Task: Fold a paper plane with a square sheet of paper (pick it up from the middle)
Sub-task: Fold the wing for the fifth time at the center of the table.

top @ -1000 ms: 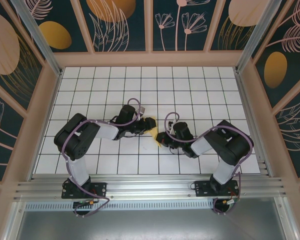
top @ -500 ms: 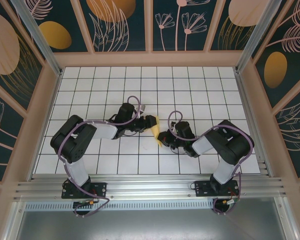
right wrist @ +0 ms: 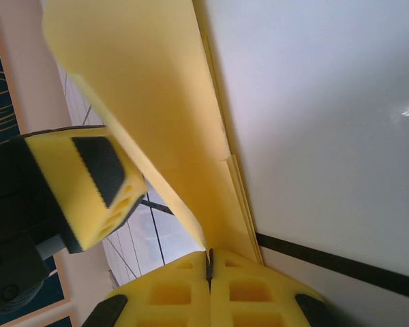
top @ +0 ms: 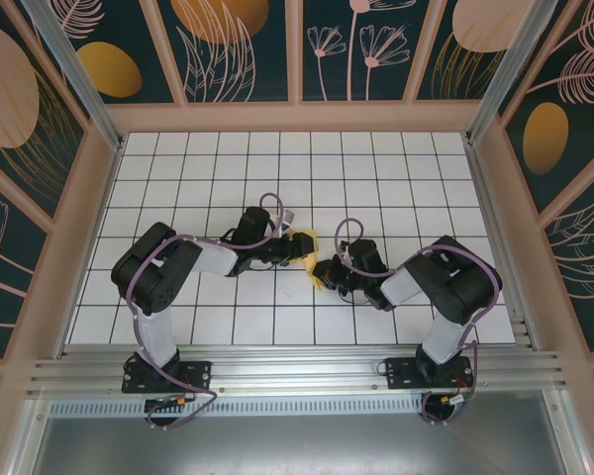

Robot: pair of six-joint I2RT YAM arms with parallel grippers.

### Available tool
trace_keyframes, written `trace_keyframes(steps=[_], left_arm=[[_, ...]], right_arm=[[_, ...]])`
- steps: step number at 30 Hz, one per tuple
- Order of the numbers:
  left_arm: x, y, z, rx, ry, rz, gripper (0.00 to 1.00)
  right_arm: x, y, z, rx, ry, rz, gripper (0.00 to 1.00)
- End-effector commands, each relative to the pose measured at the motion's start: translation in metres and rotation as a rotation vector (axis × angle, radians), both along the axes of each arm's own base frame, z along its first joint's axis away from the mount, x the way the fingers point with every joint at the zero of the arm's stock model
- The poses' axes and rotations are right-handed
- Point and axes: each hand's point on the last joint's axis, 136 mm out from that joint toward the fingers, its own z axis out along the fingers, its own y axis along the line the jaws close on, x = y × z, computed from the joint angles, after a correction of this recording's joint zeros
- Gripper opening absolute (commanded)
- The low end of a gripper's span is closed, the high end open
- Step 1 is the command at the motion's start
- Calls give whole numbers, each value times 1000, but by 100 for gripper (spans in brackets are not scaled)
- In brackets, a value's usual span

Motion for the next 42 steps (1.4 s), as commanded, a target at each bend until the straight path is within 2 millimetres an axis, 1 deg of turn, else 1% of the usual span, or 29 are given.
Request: trace_keyframes(steps=[1,4,8,13,17,20,22,24,25,30,35,37,39,41,42], left_arm=[[8,-8,2,-25,-30,-8,63],[10,-11,-2,-18,-25,-12,63],[12,-8,-9,23,-29,-6,63],[12,-8,-15,39,-22,-13,63],[12,-7,-20,54,-15,-17,63],[12,-8,-24,61,-10,-24,63],[12,-8,-24,59,-8,-26,63],[12,-10,-21,51,-13,-32,63],[13,-10,-20,50,-19,-35,63],[14,-13,-23,64,-17,-57,63],[14,-12,-35,97,2,-67,63],[11,-8,-47,134,36,-63,63],[6,-4,-59,162,69,-67,62],[12,-6,-59,180,61,-62,62],[12,-4,-62,196,66,-62,62]], right_arm=[[-6,-7,-14,-25,46,-5,2],[-5,-8,-10,-31,32,-3,6],[-5,-14,-10,-77,29,-19,13],[-7,-17,-9,-105,32,-15,16],[-9,-19,-14,-133,53,-17,16],[-8,-19,-14,-136,55,-19,15],[-7,-19,-14,-141,55,-19,12],[-7,-18,-15,-139,62,-21,5],[-7,-18,-16,-137,66,-23,4],[-10,-20,-22,-135,106,-32,3],[-14,-22,-30,-136,148,-46,2],[-15,-23,-31,-137,156,-52,3],[-14,-23,-28,-139,147,-52,4],[-12,-23,-25,-144,137,-49,7],[-12,-24,-23,-153,135,-49,9]])
